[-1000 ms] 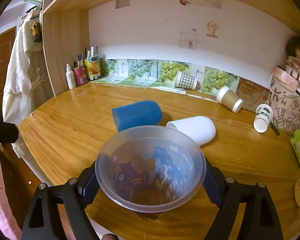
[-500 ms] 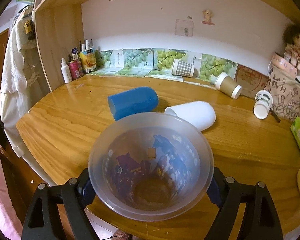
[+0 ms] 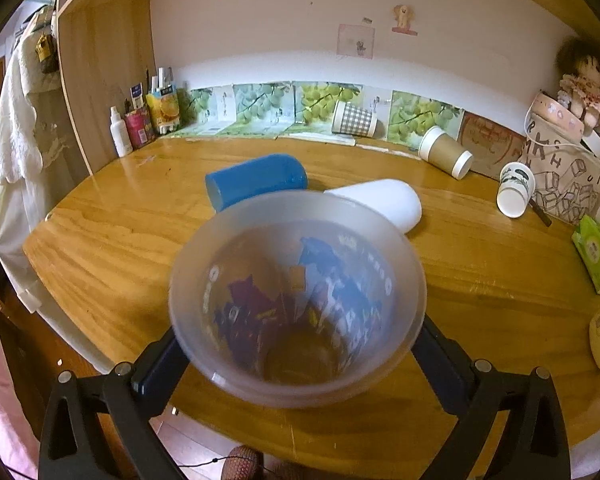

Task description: Flip cup upright

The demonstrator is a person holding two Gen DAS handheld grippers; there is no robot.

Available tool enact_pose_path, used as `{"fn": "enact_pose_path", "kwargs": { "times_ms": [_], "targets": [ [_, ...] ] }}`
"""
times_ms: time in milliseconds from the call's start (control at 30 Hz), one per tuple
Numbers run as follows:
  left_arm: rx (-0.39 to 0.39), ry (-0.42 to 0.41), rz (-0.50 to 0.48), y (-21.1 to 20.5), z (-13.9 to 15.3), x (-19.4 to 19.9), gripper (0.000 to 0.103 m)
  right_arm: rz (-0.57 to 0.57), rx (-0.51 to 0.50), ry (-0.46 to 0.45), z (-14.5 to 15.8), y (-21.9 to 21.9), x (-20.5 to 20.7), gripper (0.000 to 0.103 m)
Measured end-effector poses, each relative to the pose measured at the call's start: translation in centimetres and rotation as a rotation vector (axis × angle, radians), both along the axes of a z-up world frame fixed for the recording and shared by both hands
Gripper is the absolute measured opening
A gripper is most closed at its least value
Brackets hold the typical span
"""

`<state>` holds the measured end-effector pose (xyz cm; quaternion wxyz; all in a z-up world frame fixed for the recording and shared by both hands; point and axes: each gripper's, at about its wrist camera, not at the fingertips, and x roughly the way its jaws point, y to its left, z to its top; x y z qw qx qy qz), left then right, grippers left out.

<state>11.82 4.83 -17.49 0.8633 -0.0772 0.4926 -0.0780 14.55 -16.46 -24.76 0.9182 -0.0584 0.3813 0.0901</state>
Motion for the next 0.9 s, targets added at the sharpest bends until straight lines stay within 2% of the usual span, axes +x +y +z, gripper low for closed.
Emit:
{"fn": "enact_pose_path", "kwargs": {
  "times_ms": [200, 333, 433, 600, 667, 733, 900],
  "targets": [
    [0.021, -0.074, 0.006, -0.3, 0.7, -0.8, 0.081, -0.053, 0.017, 0.060, 0.9, -1.6, -2.7, 0.103],
    [0.018, -0.106, -0.015, -0.9, 1.1, -0.6, 0.081, -0.095, 0.024, 0.090, 2.7, -2.6, -5.0, 0.103],
    [0.050, -0.099, -0.038, -1.7, 1.4, -0.5, 0.081, -0.101, 0.026, 0.113, 4.5, -2.8, -6.3, 0.103],
    [0.085, -0.162, -0.054, -2.9, 4.0, -1.5, 0.081, -0.108, 0.018, 0.094, 9.2, -2.2, -8.0, 0.103],
    [0.063, -0.185, -0.061, -3.2, 5.3, -1.9, 0.081, -0.105, 0.030, 0.085, 11.0, -2.0, -8.1, 0.103],
    [0.063, -0.211, -0.062, -3.5, 6.5, -2.4, 0.081, -0.105, 0.052, 0.056, 12.9, -1.9, -8.4, 0.103],
    [0.130, -0.323, -0.042, -3.9, 9.8, -3.5, 0.083, -0.143, 0.145, -0.012, 17.0, -2.1, -9.0, 0.103]
  ]
}}
